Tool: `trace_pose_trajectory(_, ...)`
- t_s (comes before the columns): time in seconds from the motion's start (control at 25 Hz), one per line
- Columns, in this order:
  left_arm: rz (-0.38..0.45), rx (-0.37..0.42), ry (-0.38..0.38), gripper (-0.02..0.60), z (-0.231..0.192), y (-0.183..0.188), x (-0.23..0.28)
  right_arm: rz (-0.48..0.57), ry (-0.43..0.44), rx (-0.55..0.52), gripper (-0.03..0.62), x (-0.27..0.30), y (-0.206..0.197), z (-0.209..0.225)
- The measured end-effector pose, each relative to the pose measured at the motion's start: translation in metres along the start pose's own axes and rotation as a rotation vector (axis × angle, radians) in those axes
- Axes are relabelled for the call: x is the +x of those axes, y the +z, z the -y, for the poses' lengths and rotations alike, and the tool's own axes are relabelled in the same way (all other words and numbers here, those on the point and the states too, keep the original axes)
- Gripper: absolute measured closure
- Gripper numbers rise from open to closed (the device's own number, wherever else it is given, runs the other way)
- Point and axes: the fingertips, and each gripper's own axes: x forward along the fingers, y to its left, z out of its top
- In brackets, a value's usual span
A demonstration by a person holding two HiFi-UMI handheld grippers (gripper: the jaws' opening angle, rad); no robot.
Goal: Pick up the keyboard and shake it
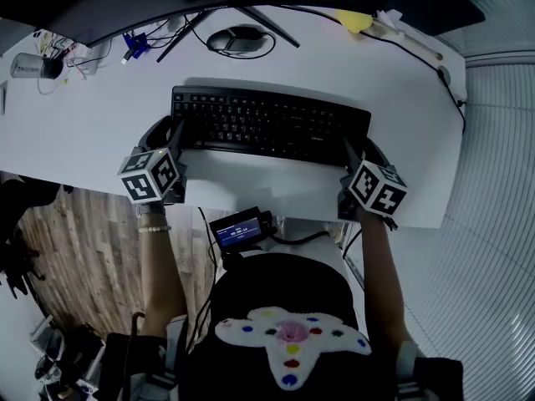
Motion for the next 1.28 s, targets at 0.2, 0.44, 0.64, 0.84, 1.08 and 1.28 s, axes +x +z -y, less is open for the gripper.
trace_pose_trajectory(0.2, 0.004, 0.052, 0.083, 0.4, 0.0, 0.004, -0.009, 0.047, -0.017, -0.027, 0.316, -0.005, 0.002, 0.0)
trace_pose_trajectory(0.44, 0.107, 0.11, 0.16, 0.507, 0.011, 0.021, -0.044, 0.12, -0.049, -0.097, 0.438, -0.028, 0.008, 0.008)
trace_pose_trajectory(0.64, 0.229, 0.126, 0.172, 0.561, 0.041, 0.043, -0.079, 0.223, 0.032, -0.184, 0.548, -0.057, 0.032, -0.01)
trace_pose_trajectory(0.84, 0.319, 0.17, 0.159, 0.565, 0.077, 0.068, -0.112, 0.274, 0.157, -0.368, 0.549, -0.083, 0.052, -0.051)
trace_pose_trajectory(1.08, 0.392, 0.254, 0.142, 0.565, 0.127, 0.089, -0.148, 0.393, 0.268, -0.51, 0.549, -0.125, 0.082, -0.094)
trace_pose_trajectory(1.28, 0.429, 0.308, 0.112, 0.565, 0.162, 0.096, -0.17, 0.469, 0.334, -0.543, 0.551, -0.157, 0.101, -0.115)
